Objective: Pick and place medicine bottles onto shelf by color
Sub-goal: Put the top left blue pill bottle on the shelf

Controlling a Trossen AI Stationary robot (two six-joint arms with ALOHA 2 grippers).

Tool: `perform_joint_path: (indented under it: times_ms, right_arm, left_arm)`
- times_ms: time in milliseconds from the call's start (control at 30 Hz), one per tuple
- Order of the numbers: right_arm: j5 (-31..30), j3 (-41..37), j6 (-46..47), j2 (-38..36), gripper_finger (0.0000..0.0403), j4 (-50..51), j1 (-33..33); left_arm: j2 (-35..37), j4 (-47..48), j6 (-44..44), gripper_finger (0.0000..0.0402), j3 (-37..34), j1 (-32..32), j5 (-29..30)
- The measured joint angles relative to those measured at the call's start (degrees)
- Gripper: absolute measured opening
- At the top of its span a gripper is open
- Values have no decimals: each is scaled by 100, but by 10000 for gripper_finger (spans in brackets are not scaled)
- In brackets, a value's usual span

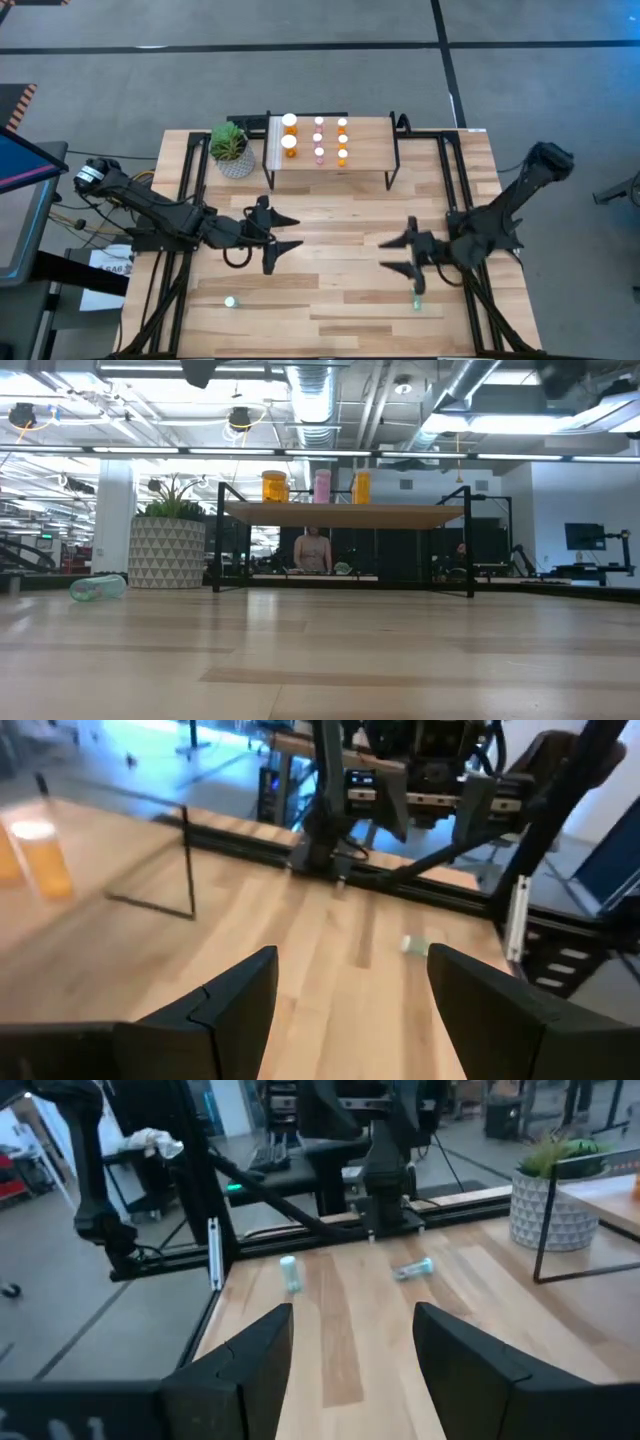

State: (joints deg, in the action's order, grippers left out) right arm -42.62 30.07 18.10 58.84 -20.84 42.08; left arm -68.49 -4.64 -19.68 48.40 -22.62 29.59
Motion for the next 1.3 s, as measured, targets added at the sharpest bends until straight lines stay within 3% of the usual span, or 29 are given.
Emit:
perform_joint_path:
  times_ms: [233,467,633,867,1300]
  right_arm:
    - [-1548,-300,200,813,230,-992,1031]
    - [-1607,-298,200,1304,230,-1525,1120]
    - [-1513,-297,296,1454,230,-1584,1202]
    - [-1489,-296,350,1553,230,-1565,1373]
    - [-1443,-296,302,1553,230,-1561,1384]
  left_arm:
    - [0,1540,-2014,245,0,95,-80]
    - [-106,4385,-4396,245,-2,307,-240]
    - [-279,5657,-5481,245,-4,549,-965]
    - [-619,5894,-5835,245,-2,801,-1575]
    - [-1562,5743,-5729,245,-217,978,-1934]
